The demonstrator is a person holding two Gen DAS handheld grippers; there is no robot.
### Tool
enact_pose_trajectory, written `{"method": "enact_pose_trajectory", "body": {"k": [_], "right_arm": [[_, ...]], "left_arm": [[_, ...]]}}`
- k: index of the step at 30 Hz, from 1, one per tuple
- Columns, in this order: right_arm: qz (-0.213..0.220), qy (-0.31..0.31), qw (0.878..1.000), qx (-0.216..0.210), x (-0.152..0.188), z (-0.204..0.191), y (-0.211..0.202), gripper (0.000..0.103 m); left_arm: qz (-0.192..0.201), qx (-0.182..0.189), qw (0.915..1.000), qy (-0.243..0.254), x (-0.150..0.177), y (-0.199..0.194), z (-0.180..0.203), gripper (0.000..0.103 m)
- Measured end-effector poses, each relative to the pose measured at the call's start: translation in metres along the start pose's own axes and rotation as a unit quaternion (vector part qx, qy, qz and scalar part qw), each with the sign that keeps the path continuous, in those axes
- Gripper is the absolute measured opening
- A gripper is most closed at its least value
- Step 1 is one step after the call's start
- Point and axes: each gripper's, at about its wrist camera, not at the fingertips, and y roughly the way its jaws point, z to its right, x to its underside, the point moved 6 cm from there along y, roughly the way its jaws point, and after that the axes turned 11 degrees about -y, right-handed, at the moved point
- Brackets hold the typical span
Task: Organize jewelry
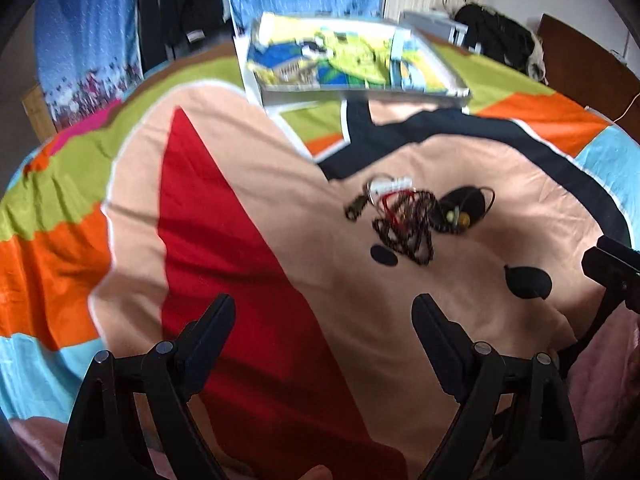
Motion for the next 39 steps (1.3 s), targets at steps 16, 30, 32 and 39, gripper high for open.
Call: {"method": "enact_pose_trajectory", "body": {"k": [16, 30, 32, 39], "right_arm": [[-0.063, 0.062, 0.994, -0.058, -0.018, 0.035, 0.074, 0.103], [-0.1, 0.084, 0.988, -0.081, -0.02, 0.041, 0.134, 0.036], [-0.1, 0.086, 0.988, -0.081, -0.02, 0.042, 0.135, 0.021], [-0.078, 0.081, 0.991, -0.071, -0.026, 0.043, 0.129, 0.007]], "left_arm": [[-0.033, 0.038, 0.9953, 0.083, -0.049, 0.078, 0.015, 0.084], [-0.056, 0.085, 0.9883, 0.114, -0.063, 0.127, 0.031, 0.031], [-0.063, 0.081, 0.9889, 0.108, -0.065, 0.132, 0.029, 0.019], [-0.068, 0.05, 0.9835, 0.16, -0.054, 0.139, 0.038, 0.013]]}}
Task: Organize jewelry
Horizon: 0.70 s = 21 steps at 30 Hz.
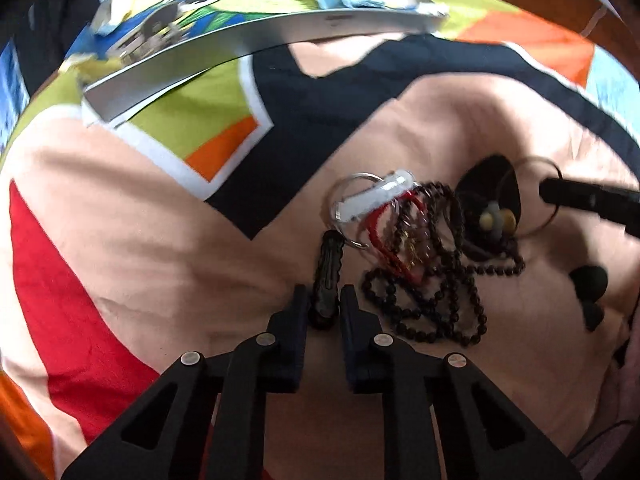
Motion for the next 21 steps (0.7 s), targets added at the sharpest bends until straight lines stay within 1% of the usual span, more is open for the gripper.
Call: {"method": "enact_pose_trajectory", "body": {"k": [3, 6, 11, 13, 17, 19, 20, 21], "right_arm": [[0.008, -0.015, 1.0, 0.003, -0.002, -0.005, -0.004, 0.005], [0.018, -0.031, 0.999, 0.005, -0.003, -0.012, -0.007, 0.004], [0.053, -0.071, 0.996, 0.018, -0.011, -0.025, -0.023, 0.003], [0.067, -0.084, 0.994, 0.022, -0.013, -0.029, -0.031, 0.003], [0.091, -0.096, 0.991, 0.022, -0.021, -0.036, -0.048, 0.003], [0.103, -0.102, 0.989, 0.021, -0.027, -0.039, -0.058, 0.003], [0.109, -0.106, 0.988, 0.019, -0.031, -0.041, -0.062, 0.003], [0.113, -0.109, 0.987, 0.017, -0.037, -0.043, -0.066, 0.003]], "left_arm": [[0.003, -0.008, 1.0, 0.004, 0.001, -0.001, 0.001, 0.012], [0.005, 0.001, 0.9997, -0.026, 0.0, -0.009, -0.004, 0.012], [0.013, 0.019, 0.9964, -0.082, 0.001, -0.033, -0.017, 0.012], [0.024, 0.026, 0.9945, -0.098, 0.004, -0.048, -0.021, 0.012], [0.046, 0.035, 0.9926, -0.107, 0.001, -0.073, -0.02, 0.012], [0.057, 0.042, 0.9911, -0.113, -0.009, -0.084, -0.017, 0.012], [0.06, 0.042, 0.9906, -0.115, -0.008, -0.09, -0.013, 0.012], [0.065, 0.044, 0.9899, -0.118, -0.017, -0.093, -0.013, 0.012]]}}
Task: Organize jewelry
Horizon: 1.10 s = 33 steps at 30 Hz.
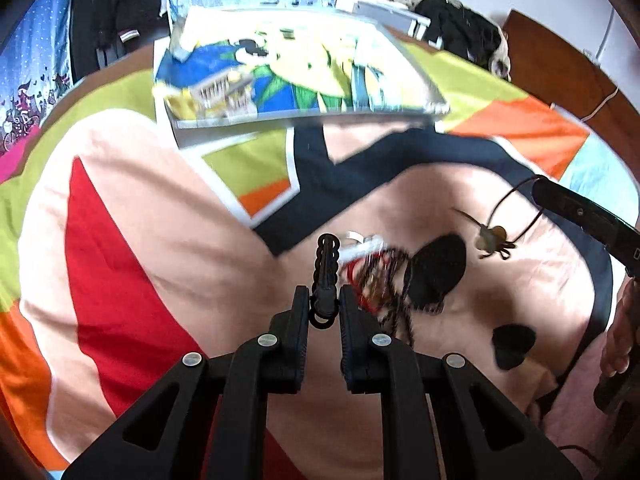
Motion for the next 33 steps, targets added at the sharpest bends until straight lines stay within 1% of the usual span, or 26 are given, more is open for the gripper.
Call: {"method": "enact_pose_trajectory", "body": {"k": [4, 6, 10, 11, 13, 15, 17, 19, 23, 27, 33], "right_arm": [[0.01, -0.013, 1.0, -0.013, -0.031, -0.002, -0.003, 0.003], [0.013, -0.031, 0.999, -0.015, -0.052, -0.004, -0.002, 0.003], [0.026, -0.064, 0.998, -0.01, -0.106, 0.0, 0.008, 0.003], [0.031, -0.071, 0.997, -0.005, -0.12, 0.002, 0.012, 0.003], [0.039, -0.08, 0.996, 0.005, -0.148, 0.01, 0.022, 0.003], [0.043, -0.084, 0.995, 0.016, -0.167, 0.019, 0.033, 0.003], [0.046, -0.087, 0.995, 0.031, -0.185, 0.032, 0.048, 0.003], [0.045, -0.088, 0.994, 0.042, -0.195, 0.044, 0.063, 0.003], [0.033, -0.078, 0.995, 0.052, -0.203, 0.07, 0.099, 0.003], [0.011, -0.063, 0.997, 0.052, -0.194, 0.093, 0.13, 0.003], [-0.004, -0.046, 0.998, 0.049, -0.175, 0.114, 0.148, 0.003]], "left_arm": [[0.02, 0.004, 0.9997, -0.012, -0.038, -0.008, 0.004, 0.012], [0.036, 0.01, 0.9991, -0.023, -0.065, -0.013, 0.002, 0.012], [0.068, 0.003, 0.9973, -0.029, -0.119, -0.013, -0.004, 0.012], [0.071, 0.002, 0.997, -0.029, -0.128, -0.011, -0.005, 0.012], [0.079, -0.003, 0.9965, -0.026, -0.154, 0.0, -0.004, 0.012], [0.08, 0.0, 0.9964, -0.029, -0.17, 0.012, -0.004, 0.012], [0.077, 0.006, 0.9964, -0.036, -0.185, 0.029, -0.005, 0.012], [0.069, 0.01, 0.9965, -0.045, -0.198, 0.05, -0.004, 0.012], [0.053, 0.01, 0.9972, -0.052, -0.213, 0.083, -0.002, 0.012], [0.046, 0.004, 0.9977, -0.049, -0.217, 0.107, -0.003, 0.012], [0.045, 0.0, 0.9975, -0.054, -0.214, 0.12, -0.007, 0.013]]}}
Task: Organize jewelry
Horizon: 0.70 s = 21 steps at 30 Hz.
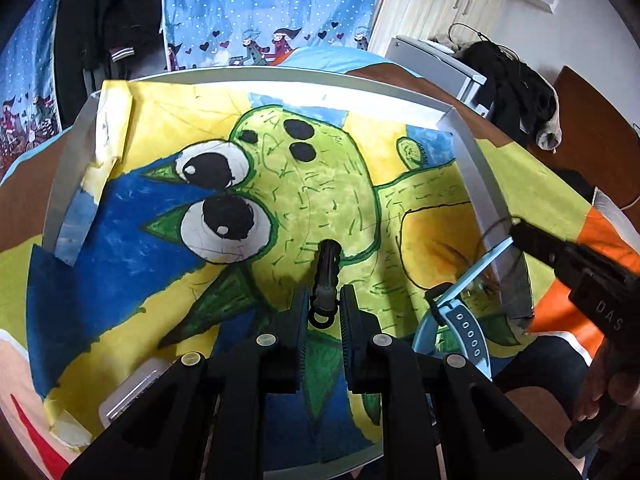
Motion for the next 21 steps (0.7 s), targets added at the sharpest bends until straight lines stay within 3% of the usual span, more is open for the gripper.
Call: {"method": "enact_pose_trajectory", "body": {"k": [3, 5, 7, 9, 11, 14, 17, 19, 21], "right_arm": [[-0.006, 0.008, 1.0, 0.002, 0.012, 0.006, 0.005, 0.004], [-0.012, 0.013, 1.0, 0.004, 0.019, 0.007, 0.007, 0.004], [-0.019, 0.019, 1.0, 0.004, 0.026, 0.008, 0.007, 0.01], [-0.021, 0.023, 1.0, 0.007, 0.031, 0.01, 0.003, 0.035], [-0.018, 0.023, 0.999, 0.013, 0.032, 0.011, -0.002, 0.051], [-0.017, 0.025, 0.999, 0.017, 0.033, 0.012, -0.015, 0.052], [-0.01, 0.028, 0.999, 0.026, 0.031, 0.013, -0.034, 0.064], [0.001, 0.03, 0.999, 0.029, 0.028, 0.013, -0.05, 0.07], [0.014, 0.031, 0.999, 0.032, 0.026, 0.01, -0.068, 0.079]], "left_arm": [[-0.005, -0.001, 0.9999, -0.014, 0.003, 0.001, -0.005, 0.015], [-0.002, -0.005, 0.9998, -0.02, 0.004, -0.003, -0.008, 0.032], [0.013, 0.001, 0.9995, -0.029, 0.003, -0.011, -0.009, 0.06], [0.044, 0.008, 0.9984, -0.035, 0.001, -0.026, -0.009, 0.068], [0.055, -0.004, 0.998, -0.033, 0.001, -0.038, -0.008, 0.071], [0.075, -0.01, 0.9968, -0.024, 0.0, -0.059, -0.002, 0.071], [0.098, -0.017, 0.995, -0.015, 0.002, -0.084, 0.005, 0.073], [0.123, -0.018, 0.9921, -0.012, 0.004, -0.108, 0.009, 0.091], [0.157, -0.016, 0.9875, -0.012, 0.007, -0.132, 0.011, 0.096]]}}
